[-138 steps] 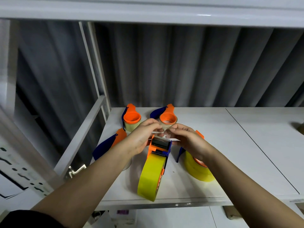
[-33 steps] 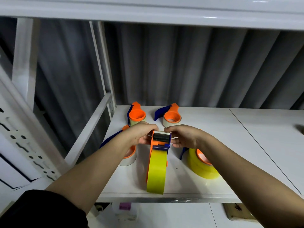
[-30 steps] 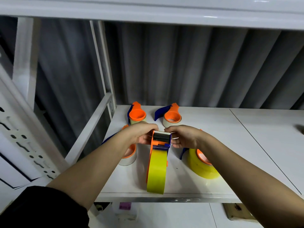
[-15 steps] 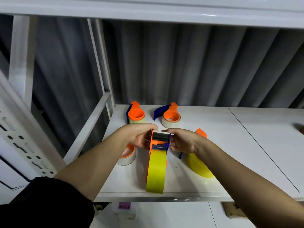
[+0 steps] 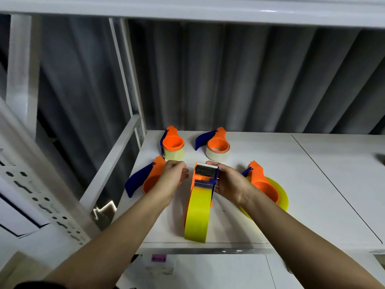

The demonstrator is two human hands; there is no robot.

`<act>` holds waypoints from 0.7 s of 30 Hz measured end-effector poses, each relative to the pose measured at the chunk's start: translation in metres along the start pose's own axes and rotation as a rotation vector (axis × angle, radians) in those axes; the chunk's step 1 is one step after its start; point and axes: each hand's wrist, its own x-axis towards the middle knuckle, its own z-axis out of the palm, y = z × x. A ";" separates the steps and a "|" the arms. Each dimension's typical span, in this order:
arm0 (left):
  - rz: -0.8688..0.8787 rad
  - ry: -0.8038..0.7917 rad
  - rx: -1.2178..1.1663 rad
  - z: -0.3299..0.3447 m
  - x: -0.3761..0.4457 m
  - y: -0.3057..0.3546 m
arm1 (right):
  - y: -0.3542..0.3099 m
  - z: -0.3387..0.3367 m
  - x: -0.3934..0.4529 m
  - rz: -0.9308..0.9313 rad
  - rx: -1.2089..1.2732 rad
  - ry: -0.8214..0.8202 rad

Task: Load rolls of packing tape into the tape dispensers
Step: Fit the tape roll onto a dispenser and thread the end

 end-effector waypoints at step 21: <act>-0.086 -0.109 -0.073 0.012 -0.055 -0.033 | 0.004 0.006 -0.016 -0.124 0.028 -0.037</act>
